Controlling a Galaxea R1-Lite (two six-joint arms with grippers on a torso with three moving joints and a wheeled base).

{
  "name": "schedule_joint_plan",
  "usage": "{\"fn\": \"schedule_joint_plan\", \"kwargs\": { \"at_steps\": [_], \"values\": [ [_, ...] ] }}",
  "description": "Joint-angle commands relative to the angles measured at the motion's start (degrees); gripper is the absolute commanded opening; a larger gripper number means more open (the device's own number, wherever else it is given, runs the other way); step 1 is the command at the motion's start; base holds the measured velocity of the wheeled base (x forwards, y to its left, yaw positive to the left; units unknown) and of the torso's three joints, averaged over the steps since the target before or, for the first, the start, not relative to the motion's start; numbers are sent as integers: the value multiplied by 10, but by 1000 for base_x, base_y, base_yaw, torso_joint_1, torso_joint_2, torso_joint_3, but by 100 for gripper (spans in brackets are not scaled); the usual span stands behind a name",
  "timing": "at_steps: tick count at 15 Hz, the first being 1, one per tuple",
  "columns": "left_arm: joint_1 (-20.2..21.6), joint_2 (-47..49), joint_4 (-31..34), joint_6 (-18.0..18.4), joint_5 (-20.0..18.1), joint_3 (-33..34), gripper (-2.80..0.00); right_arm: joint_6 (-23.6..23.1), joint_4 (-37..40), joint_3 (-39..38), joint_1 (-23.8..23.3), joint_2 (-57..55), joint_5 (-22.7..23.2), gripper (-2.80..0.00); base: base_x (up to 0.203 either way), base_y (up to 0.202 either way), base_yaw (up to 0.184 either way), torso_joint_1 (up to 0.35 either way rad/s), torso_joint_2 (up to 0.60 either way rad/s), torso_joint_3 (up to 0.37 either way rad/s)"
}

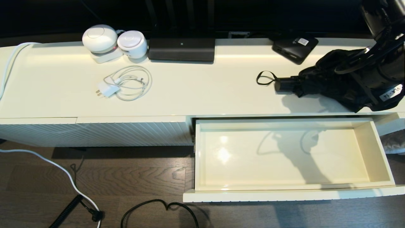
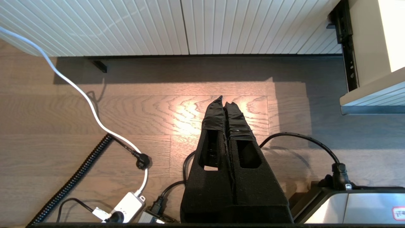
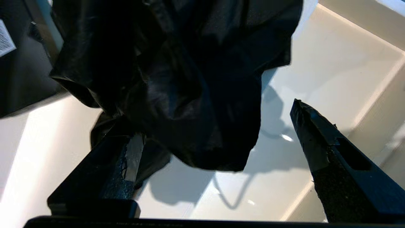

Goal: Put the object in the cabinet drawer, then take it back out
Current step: Put the umbrella in the drawer

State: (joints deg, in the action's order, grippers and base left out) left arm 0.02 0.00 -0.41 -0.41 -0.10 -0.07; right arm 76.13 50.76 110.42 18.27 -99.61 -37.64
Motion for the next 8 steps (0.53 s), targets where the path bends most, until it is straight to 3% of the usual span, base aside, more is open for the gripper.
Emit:
{"fn": "schedule_joint_plan", "kwargs": {
  "at_steps": [1,5,8],
  "values": [
    [1,0,0,0,0,0,-280,3,-7,1,-5,-16,-1,0,0,0,0,0,0,0],
    [1,0,0,0,0,1,-280,-2,-26,2,-3,-1,13,0,0,0,0,0,0,0],
    [1,0,0,0,0,0,-280,-4,-33,-1,-20,-5,51,0,0,0,0,0,0,0]
  ]
}}
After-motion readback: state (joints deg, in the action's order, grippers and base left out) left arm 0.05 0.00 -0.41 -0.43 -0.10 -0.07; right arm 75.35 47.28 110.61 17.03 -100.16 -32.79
